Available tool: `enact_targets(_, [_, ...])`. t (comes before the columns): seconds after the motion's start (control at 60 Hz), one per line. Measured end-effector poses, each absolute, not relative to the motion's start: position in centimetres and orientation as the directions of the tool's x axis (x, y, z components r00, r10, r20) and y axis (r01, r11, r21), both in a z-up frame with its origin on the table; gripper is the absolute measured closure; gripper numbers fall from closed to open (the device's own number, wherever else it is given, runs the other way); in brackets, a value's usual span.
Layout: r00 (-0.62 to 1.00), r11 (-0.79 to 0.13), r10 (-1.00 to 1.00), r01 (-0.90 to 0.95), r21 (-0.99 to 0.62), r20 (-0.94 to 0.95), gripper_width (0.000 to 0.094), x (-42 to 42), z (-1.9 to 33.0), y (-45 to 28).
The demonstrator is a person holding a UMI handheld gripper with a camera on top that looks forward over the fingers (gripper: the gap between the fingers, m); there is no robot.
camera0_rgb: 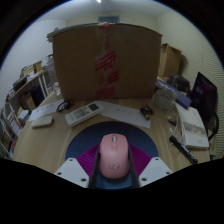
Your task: Arrange mouse
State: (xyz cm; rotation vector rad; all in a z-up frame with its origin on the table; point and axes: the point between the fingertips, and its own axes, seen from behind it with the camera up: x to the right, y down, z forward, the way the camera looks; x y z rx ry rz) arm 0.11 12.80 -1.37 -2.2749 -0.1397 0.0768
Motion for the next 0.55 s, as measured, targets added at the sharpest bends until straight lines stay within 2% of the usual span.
enact_targets(0.033, [0.99, -0.666, 0.137, 0.075, -0.742, -0.023, 0.0397, 0.0, -1.5, 12.6])
enact_targets(0.05, [0.99, -0.675, 0.14, 0.069, -0.734, -0.035, 0.0318, -0.1, -1.5, 12.4])
enact_targets(0.133, [0.979, -0.715, 0.158, 0.023, -0.699, -0.129, 0.0051, -0.9, -0.3, 10.4])
enact_targets(0.167, [0.974, -0.713, 0.163, 0.007, -0.702, -0.155, 0.0112, -1.1, 0.8, 9.7])
enact_targets(0.367, [0.965, -0.689, 0.128, -0.08, -0.72, -0.23, 0.0098, 1.9, 6.8, 2.2])
enact_targets(0.55, [0.962, -0.698, 0.012, -0.187, -0.691, -0.273, 0.0101, 7.2, 8.3, -5.1])
